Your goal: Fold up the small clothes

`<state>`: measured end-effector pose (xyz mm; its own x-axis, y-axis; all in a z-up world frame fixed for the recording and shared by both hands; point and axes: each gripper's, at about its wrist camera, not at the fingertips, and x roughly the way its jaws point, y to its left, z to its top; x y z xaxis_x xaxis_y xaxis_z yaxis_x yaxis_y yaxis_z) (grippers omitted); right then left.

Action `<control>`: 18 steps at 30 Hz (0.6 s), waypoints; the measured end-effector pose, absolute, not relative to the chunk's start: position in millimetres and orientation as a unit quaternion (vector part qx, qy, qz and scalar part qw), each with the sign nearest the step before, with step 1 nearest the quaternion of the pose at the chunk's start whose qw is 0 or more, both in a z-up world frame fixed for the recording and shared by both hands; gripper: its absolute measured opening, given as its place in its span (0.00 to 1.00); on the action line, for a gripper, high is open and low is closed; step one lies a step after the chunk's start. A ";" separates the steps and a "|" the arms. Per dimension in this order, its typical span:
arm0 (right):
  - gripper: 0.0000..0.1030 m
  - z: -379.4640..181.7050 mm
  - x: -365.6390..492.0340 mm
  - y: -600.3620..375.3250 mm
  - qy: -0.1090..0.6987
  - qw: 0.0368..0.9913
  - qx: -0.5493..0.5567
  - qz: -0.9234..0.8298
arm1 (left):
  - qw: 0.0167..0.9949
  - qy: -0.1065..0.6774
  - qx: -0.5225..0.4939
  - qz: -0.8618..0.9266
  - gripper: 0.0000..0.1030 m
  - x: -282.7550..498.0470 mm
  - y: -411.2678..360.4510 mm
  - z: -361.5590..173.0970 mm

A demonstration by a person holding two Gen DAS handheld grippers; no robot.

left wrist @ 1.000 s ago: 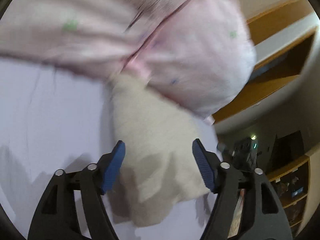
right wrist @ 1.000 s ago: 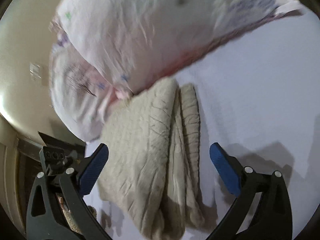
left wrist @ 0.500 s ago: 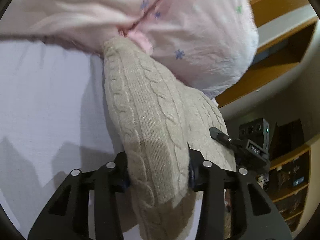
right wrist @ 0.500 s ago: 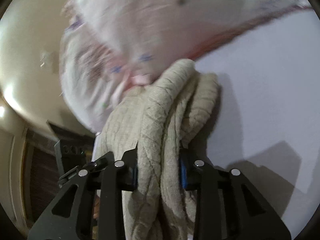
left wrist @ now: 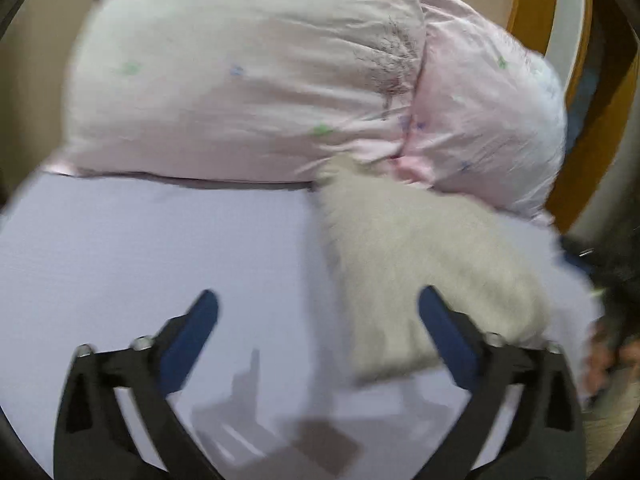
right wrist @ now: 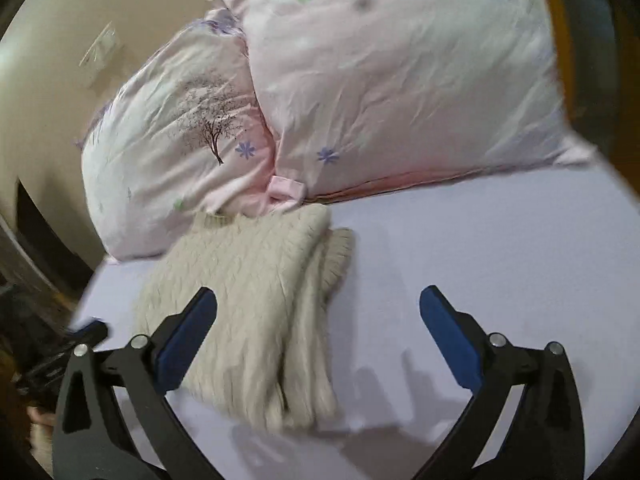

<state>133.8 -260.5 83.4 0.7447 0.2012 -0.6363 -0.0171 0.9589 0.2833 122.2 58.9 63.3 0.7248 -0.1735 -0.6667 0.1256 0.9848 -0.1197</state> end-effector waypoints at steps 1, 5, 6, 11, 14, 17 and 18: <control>0.98 84.0 125.7 -251.0 0.365 0.924 0.106 0.043 | 0.928 0.365 -0.023 -0.069 0.99 114.5 58.4 62.9; 0.98 56.4 87.2 -217.7 0.413 0.910 0.029 0.034 | 0.903 0.423 -0.031 -0.073 0.99 89.7 50.1 42.0; 0.98 48.2 77.0 -214.8 0.419 0.907 0.024 0.043 | 0.897 0.434 -0.036 -0.079 0.99 88.1 47.6 36.0; 0.98 14.4 64.1 -187.6 0.448 0.892 0.008 0.057 | 0.890 0.452 0.008 -0.065 0.99 88.9 23.8 15.5; 0.93 7.7 62.0 -180.3 0.455 0.890 -0.005 0.034 | 0.888 0.456 0.011 -0.061 0.99 93.0 19.4 9.1; 0.93 5.9 60.6 -178.8 0.456 0.889 -0.006 0.025 | 0.889 0.454 0.021 -0.054 0.99 90.0 17.6 4.6; 0.94 3.6 60.1 -180.2 0.464 0.885 -0.002 0.030 | 0.889 0.454 0.029 -0.050 0.99 89.7 16.0 3.7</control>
<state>60.1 -180.2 3.6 0.5678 0.0517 -0.8216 -0.0557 0.9982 0.0243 89.7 16.0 3.7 0.5823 -0.0626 -0.8106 0.1152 0.9933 0.0060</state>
